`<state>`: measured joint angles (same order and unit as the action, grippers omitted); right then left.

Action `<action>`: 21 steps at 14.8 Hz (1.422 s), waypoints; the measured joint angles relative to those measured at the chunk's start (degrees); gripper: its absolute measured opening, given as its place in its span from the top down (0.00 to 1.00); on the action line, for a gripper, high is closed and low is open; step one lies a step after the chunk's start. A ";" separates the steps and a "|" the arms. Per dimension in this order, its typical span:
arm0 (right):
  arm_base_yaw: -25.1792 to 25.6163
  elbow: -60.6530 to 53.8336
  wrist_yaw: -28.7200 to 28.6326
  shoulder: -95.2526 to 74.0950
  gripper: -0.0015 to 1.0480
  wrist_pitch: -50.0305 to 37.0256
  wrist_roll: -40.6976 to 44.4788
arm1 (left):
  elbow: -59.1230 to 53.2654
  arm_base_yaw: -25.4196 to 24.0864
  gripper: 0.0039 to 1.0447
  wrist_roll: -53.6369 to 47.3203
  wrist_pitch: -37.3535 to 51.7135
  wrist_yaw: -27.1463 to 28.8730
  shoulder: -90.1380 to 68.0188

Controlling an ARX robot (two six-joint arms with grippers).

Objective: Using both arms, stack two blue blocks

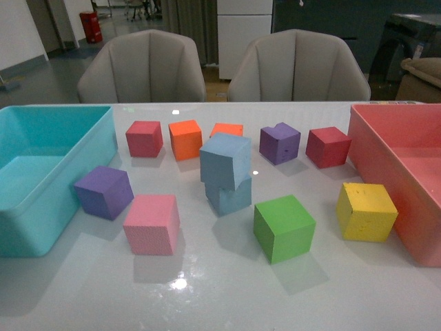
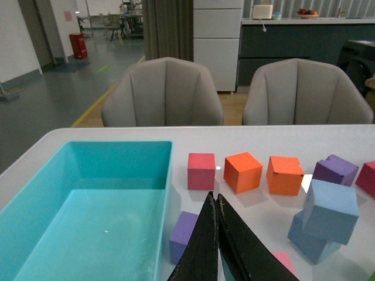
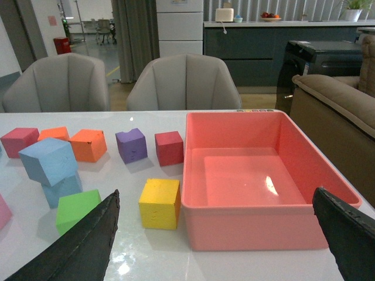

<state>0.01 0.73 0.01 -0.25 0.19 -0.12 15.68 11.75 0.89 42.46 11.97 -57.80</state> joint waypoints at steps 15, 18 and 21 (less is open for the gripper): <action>0.00 0.00 -0.02 0.00 0.06 0.02 0.00 | -15.06 -11.58 0.99 -0.09 -17.49 -11.93 33.03; 0.00 0.00 -0.02 0.00 0.06 0.00 0.00 | -15.06 -11.58 0.99 -0.07 -19.54 -11.96 34.86; 0.00 0.00 0.00 0.00 0.06 0.00 0.00 | -15.06 -11.58 0.99 -0.09 -21.55 -11.96 36.61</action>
<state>0.01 0.73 0.01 -0.25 0.19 -0.12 0.62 0.16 0.80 20.91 0.01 -21.19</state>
